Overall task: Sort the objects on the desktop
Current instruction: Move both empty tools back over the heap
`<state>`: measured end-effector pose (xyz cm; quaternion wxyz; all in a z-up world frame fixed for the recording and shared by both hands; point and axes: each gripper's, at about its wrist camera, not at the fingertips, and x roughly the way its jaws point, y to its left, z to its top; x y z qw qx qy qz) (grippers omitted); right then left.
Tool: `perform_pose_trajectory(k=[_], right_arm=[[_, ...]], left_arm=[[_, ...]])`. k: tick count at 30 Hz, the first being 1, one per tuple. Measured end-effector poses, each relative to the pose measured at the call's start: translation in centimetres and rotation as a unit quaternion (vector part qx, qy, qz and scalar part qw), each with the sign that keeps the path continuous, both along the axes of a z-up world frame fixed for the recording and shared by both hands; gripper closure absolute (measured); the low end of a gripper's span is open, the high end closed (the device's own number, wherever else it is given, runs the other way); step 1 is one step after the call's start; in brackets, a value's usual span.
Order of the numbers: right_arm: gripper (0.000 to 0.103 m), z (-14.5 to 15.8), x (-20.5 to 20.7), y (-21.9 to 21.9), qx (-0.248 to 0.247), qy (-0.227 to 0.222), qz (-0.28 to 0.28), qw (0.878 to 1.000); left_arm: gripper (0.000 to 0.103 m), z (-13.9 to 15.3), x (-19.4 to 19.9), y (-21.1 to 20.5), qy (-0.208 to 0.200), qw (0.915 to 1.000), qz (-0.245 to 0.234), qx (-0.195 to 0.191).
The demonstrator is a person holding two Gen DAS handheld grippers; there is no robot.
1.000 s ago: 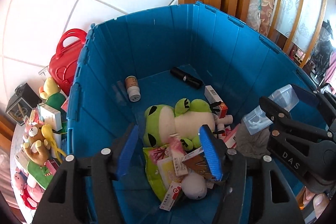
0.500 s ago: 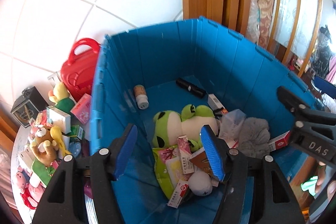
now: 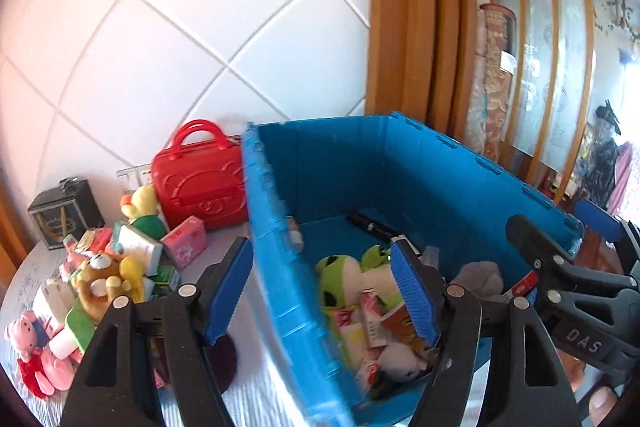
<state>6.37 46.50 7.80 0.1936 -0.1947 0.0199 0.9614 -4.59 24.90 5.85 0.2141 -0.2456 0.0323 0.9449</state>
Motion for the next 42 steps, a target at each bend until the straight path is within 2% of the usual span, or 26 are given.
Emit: perform_pose_trajectory(k=[4, 12, 16, 22, 25, 30, 32, 36, 38, 41, 42], right_arm=[[0.000, -0.3, -0.1, -3.2, 0.004, 0.007, 0.024, 1.000], [0.000, -0.5, -0.3, -10.0, -0.010, 0.045, 0.082, 0.996], [0.000, -0.9, -1.5, -14.2, -0.008, 0.048, 0.127, 0.991], [0.000, -3.0, -5.1, -20.5, -0.014, 0.007, 0.189, 0.982], [0.000, -4.8, -7.5, -23.2, -0.029, -0.031, 0.217, 0.975], [0.000, -8.4, -11.0, -29.3, -0.046, -0.091, 0.274, 0.956], [0.000, -10.1, -12.2, -32.6, -0.050, -0.117, 0.299, 0.946], [0.000, -13.7, -14.7, -39.6, -0.062, -0.172, 0.354, 0.917], [0.000, -15.8, -16.1, -43.1, -0.070, -0.201, 0.374, 0.903], [0.000, -19.5, -18.1, -48.3, -0.084, -0.252, 0.401, 0.877], [0.000, -20.5, -18.6, -49.7, -0.081, -0.264, 0.404, 0.872]], left_arm=[[0.032, -0.6, 0.0, -3.7, 0.002, 0.9997, 0.020, 0.016], [0.032, -3.3, -0.5, -12.5, -0.013, 0.9968, 0.079, 0.005], [0.032, -5.2, -0.9, -17.7, -0.020, 0.9931, 0.115, -0.004], [0.032, -9.3, -2.1, -26.7, -0.066, 0.9790, 0.191, -0.024], [0.032, -11.6, -2.5, -32.0, -0.095, 0.9674, 0.233, -0.031], [0.032, -15.1, -2.3, -40.7, -0.132, 0.9430, 0.302, -0.046], [0.032, -16.7, -2.2, -44.6, -0.151, 0.9303, 0.331, -0.050], [0.032, -20.0, -2.1, -51.1, -0.185, 0.9100, 0.368, -0.046], [0.032, -21.8, -2.3, -53.5, -0.202, 0.9027, 0.377, -0.046], [0.032, -24.4, -2.6, -56.4, -0.229, 0.8986, 0.372, -0.037], [0.032, -25.2, -2.7, -57.2, -0.235, 0.8983, 0.369, -0.034]])
